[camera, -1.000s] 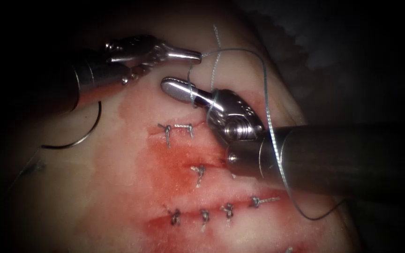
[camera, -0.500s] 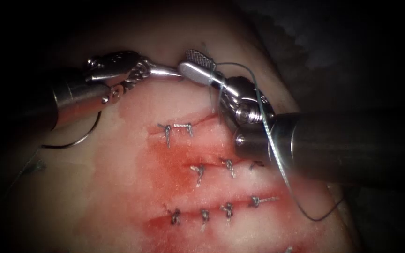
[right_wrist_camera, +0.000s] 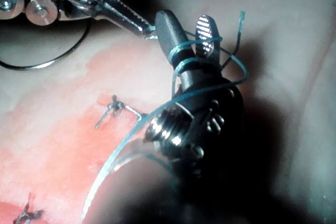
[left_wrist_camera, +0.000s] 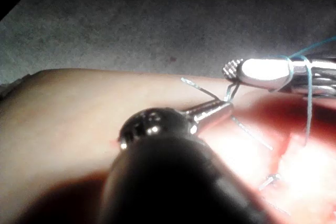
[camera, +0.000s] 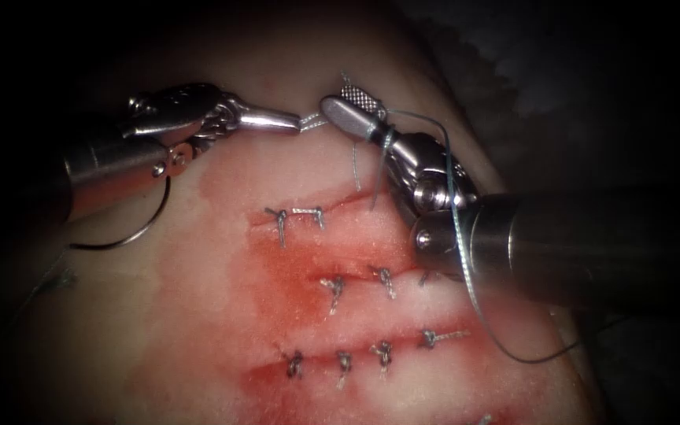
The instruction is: Wound Closure
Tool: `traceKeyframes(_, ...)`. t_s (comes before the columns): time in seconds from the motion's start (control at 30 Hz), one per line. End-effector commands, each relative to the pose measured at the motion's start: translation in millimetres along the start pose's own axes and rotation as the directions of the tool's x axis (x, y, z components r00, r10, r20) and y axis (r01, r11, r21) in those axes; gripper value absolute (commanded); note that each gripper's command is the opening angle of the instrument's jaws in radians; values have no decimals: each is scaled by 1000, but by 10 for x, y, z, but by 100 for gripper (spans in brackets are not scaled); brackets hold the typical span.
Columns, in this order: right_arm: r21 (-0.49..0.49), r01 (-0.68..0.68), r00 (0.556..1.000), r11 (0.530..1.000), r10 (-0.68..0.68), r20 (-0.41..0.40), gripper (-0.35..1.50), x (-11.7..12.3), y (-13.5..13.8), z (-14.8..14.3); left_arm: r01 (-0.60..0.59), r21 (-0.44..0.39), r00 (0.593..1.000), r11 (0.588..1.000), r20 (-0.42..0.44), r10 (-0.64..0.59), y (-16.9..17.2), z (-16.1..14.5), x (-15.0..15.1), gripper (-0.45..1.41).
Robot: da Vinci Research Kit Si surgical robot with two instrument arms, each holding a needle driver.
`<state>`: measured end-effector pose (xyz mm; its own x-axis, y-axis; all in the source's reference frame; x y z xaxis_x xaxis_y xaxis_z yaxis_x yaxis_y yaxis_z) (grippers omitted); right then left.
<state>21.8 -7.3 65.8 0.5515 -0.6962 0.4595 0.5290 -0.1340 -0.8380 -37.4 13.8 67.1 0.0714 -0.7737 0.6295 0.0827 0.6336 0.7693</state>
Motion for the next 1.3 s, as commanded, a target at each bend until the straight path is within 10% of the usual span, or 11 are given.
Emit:
traceKeyframes(0.03,-9,-17,1000,1000,17,0,39,6,0,9,-4,-2,1000,1000,5,4,7,4,-11,-45)
traceKeyframes(0.37,1,-70,997,998,70,-21,17,10,-3,7,-7,-26,1000,1000,18,8,3,6,-12,-45)
traceKeyframes(0.53,-7,-92,995,996,92,-48,-35,11,-2,5,-7,-30,1000,1000,20,8,3,7,-12,-45)
traceKeyframes(1.1,-25,-104,991,994,101,-84,-35,15,1,8,3,24,1000,1000,-13,-2,-17,21,-4,-45)
traceKeyframes(1.3,23,-106,994,994,106,-37,47,13,-2,13,17,72,999,997,-39,-15,-35,26,-6,-45)
